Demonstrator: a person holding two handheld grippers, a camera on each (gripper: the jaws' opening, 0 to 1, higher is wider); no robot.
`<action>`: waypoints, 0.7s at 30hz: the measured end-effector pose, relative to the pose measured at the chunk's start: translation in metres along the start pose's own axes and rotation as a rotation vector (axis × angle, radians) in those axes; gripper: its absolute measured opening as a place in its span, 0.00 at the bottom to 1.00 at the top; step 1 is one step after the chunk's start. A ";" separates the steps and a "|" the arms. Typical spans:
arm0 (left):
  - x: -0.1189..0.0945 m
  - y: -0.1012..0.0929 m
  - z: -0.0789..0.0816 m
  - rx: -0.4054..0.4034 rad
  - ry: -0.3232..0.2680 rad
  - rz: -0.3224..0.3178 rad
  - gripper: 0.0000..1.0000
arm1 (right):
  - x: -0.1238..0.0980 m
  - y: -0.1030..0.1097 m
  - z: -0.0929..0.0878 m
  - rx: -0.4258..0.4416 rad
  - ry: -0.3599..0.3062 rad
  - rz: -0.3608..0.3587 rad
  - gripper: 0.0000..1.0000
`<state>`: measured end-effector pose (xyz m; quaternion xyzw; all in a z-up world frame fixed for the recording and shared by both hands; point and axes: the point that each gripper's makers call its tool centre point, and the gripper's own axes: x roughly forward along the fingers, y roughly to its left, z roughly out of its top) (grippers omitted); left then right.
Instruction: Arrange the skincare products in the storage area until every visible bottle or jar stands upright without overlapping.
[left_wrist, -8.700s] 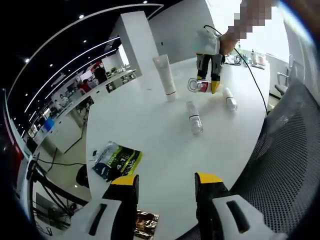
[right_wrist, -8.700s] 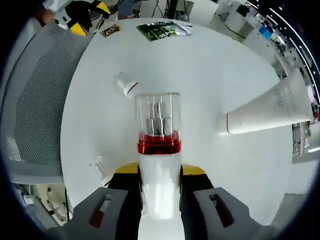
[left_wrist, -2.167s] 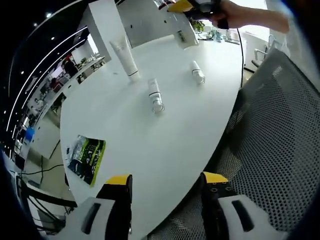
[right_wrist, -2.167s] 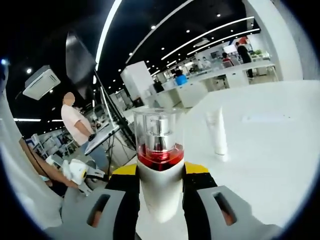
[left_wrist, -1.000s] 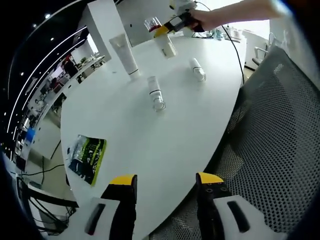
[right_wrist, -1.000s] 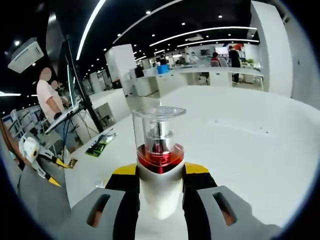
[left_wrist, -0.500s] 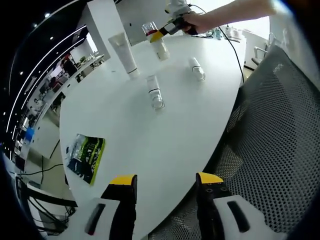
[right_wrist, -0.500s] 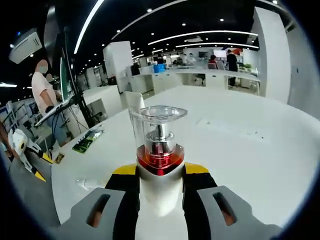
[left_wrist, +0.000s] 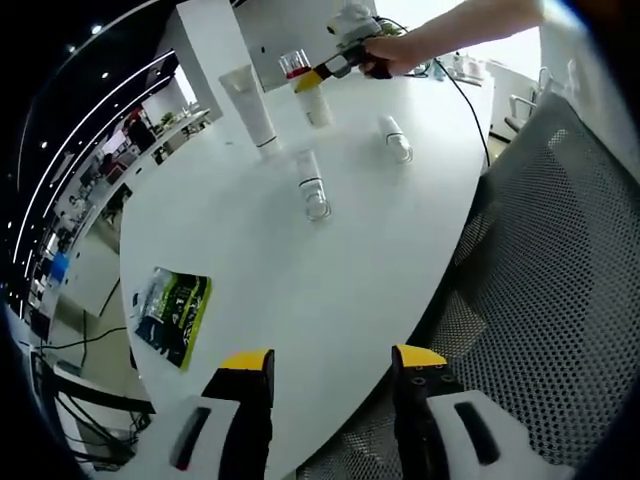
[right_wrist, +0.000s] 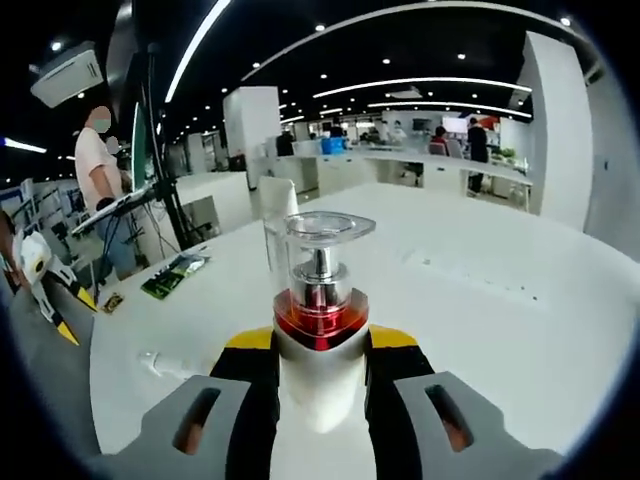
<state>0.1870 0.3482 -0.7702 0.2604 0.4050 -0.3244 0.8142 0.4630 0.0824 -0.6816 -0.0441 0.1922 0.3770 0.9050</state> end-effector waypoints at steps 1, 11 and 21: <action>0.000 0.000 0.000 0.000 0.000 0.000 0.49 | 0.002 0.001 0.001 -0.002 -0.008 0.007 0.30; 0.000 0.001 -0.001 -0.013 0.006 0.003 0.49 | 0.018 0.008 0.002 -0.026 -0.053 0.046 0.30; -0.001 0.005 0.003 -0.020 -0.018 0.020 0.49 | 0.030 0.003 -0.005 -0.071 -0.091 0.071 0.30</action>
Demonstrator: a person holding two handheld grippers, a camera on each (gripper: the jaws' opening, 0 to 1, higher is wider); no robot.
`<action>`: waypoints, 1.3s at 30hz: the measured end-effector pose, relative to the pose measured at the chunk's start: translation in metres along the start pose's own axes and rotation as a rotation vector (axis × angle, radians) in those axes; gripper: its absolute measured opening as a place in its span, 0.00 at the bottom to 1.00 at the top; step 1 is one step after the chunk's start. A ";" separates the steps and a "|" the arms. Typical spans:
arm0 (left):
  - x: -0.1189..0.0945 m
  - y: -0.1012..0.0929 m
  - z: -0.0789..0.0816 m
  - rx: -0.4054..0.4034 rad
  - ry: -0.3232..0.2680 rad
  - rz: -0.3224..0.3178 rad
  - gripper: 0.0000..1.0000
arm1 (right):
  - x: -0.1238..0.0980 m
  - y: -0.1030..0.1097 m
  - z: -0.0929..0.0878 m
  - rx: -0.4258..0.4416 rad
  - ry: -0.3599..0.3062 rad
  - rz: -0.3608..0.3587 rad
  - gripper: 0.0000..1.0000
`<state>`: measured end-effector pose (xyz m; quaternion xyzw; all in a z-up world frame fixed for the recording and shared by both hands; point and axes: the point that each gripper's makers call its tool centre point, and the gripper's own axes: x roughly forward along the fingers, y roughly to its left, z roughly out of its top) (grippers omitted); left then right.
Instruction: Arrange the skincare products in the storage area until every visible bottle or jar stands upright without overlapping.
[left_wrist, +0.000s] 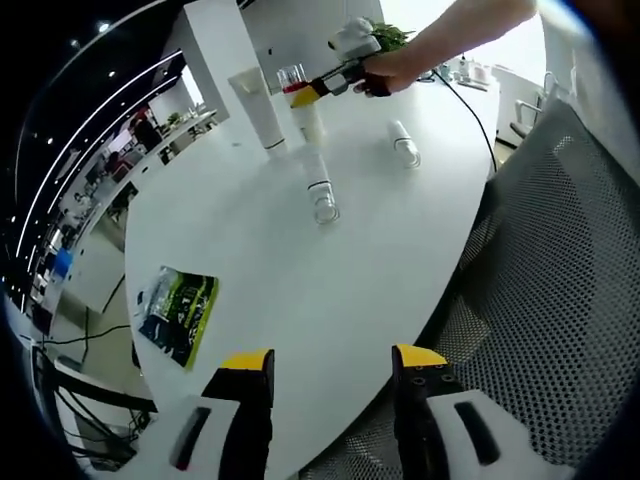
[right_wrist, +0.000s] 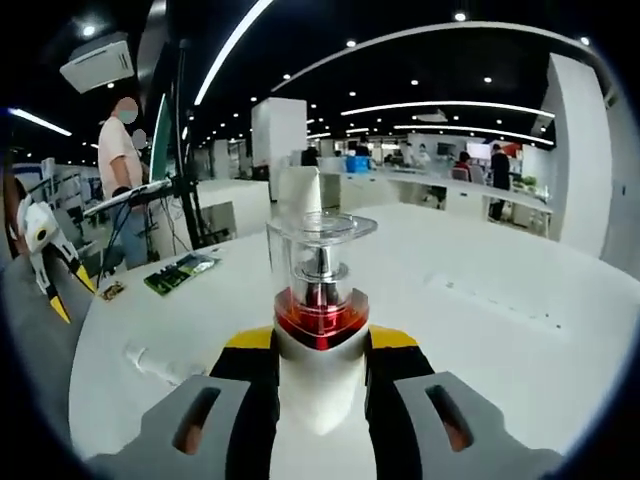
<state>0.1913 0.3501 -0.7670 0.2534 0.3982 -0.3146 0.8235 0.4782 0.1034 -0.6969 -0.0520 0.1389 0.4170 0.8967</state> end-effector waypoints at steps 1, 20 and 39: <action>0.000 0.000 0.001 -0.002 -0.003 0.000 0.49 | 0.001 -0.001 0.000 -0.001 -0.009 0.004 0.30; -0.001 0.004 0.000 -0.013 -0.005 0.012 0.46 | 0.017 -0.004 0.008 0.004 -0.037 -0.026 0.30; -0.002 0.007 -0.004 -0.018 0.005 0.026 0.43 | 0.012 -0.004 -0.007 0.066 0.082 -0.028 0.30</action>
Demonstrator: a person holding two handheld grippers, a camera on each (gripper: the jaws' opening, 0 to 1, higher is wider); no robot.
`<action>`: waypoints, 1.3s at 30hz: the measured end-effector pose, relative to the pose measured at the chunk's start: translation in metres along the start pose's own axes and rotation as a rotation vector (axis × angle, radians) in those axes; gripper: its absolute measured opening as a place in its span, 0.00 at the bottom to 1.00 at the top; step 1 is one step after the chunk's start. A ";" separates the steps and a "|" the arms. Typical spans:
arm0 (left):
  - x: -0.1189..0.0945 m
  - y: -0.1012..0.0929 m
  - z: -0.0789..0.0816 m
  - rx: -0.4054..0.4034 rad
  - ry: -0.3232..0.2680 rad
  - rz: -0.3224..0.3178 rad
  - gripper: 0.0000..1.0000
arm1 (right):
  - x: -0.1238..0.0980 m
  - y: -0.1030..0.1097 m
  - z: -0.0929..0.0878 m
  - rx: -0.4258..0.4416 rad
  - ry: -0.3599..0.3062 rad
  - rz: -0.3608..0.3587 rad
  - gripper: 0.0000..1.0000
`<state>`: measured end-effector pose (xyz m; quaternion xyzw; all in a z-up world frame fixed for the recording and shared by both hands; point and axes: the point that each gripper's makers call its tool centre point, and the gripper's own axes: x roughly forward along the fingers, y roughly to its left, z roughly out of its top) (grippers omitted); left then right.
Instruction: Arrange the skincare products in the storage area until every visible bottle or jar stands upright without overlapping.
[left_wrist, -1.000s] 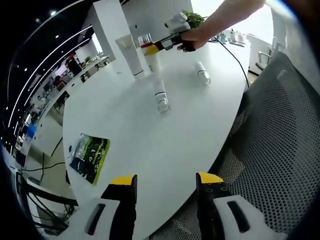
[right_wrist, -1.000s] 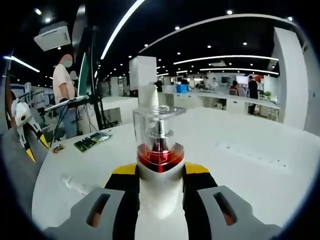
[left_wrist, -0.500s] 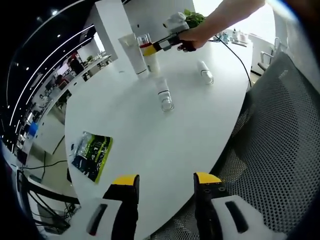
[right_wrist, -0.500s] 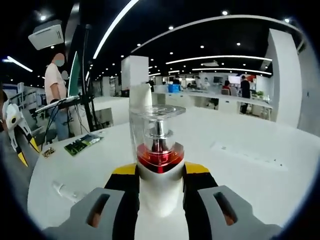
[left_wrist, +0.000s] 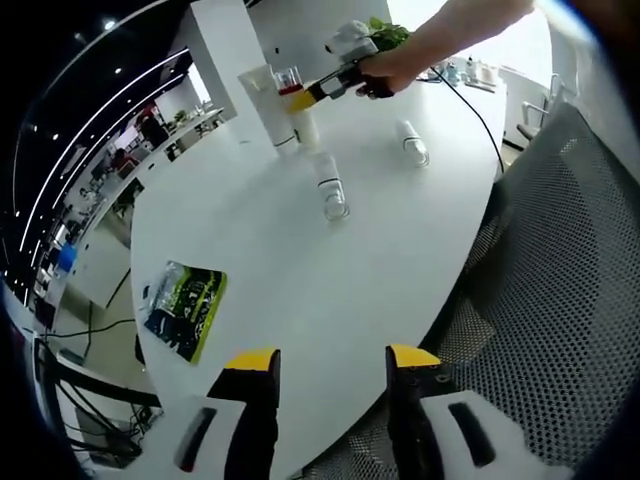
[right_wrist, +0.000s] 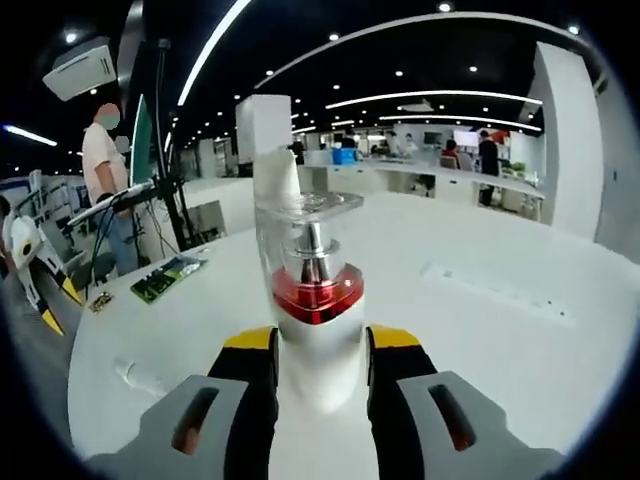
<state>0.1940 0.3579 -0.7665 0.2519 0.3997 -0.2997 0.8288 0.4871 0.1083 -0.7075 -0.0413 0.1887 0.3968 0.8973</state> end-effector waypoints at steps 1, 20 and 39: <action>0.000 0.000 0.000 -0.002 -0.003 0.001 0.42 | -0.002 -0.002 -0.002 -0.009 0.008 0.003 0.30; -0.001 0.001 -0.002 0.004 0.008 0.005 0.39 | -0.001 0.001 -0.007 0.001 0.075 -0.038 0.27; -0.002 0.005 -0.002 -0.005 0.002 0.016 0.39 | -0.080 0.081 -0.061 -0.151 0.373 0.358 0.31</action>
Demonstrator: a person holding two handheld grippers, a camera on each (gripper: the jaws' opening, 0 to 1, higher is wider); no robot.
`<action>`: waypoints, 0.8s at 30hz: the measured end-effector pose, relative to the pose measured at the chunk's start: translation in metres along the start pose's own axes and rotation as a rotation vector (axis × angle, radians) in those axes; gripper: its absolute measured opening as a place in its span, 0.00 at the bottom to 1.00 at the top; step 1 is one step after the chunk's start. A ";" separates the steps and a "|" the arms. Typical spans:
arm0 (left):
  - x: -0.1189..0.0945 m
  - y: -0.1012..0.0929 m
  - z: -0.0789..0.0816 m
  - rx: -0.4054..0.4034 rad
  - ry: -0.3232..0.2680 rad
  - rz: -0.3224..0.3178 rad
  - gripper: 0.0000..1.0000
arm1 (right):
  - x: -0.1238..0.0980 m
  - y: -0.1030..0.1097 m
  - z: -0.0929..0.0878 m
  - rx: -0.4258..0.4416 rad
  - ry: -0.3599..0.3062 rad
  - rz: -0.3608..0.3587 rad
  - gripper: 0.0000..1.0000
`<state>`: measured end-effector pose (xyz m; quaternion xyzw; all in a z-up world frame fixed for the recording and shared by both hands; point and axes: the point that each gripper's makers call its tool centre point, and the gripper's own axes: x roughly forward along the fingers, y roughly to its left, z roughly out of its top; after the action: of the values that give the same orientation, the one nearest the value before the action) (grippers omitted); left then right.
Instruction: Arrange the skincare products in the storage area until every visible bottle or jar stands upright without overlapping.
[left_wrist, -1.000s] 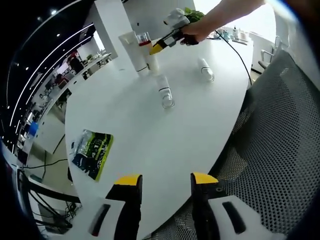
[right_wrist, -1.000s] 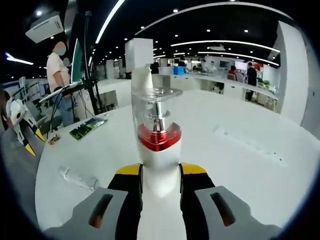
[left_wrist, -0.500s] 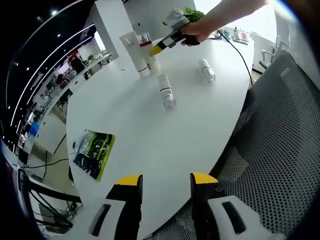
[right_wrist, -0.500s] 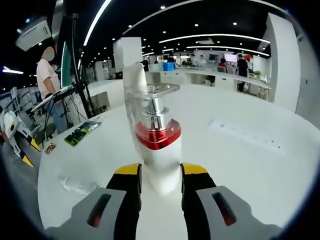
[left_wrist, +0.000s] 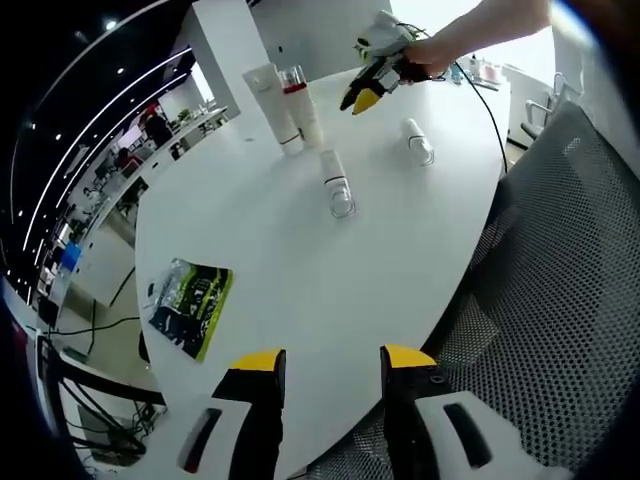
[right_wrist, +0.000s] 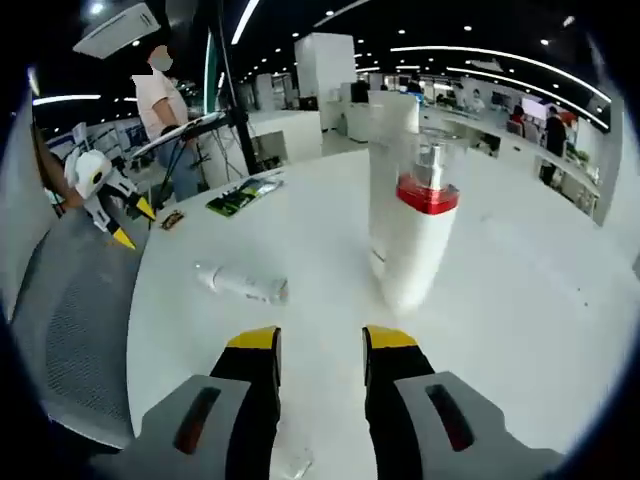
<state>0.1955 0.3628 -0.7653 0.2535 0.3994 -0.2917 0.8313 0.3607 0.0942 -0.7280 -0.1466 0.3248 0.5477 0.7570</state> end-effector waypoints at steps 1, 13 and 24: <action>0.000 0.000 0.000 0.000 -0.002 -0.001 0.39 | -0.002 0.006 -0.004 -0.023 0.030 0.018 0.32; -0.002 0.002 0.000 0.012 0.000 0.022 0.39 | 0.002 0.065 -0.069 -0.471 0.431 0.249 0.39; -0.030 0.023 0.037 -0.043 -0.157 0.144 0.40 | 0.005 0.056 -0.100 -0.611 0.597 0.230 0.27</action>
<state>0.2151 0.3630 -0.7158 0.2399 0.3200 -0.2415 0.8841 0.2766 0.0600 -0.7978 -0.4782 0.3666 0.6329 0.4862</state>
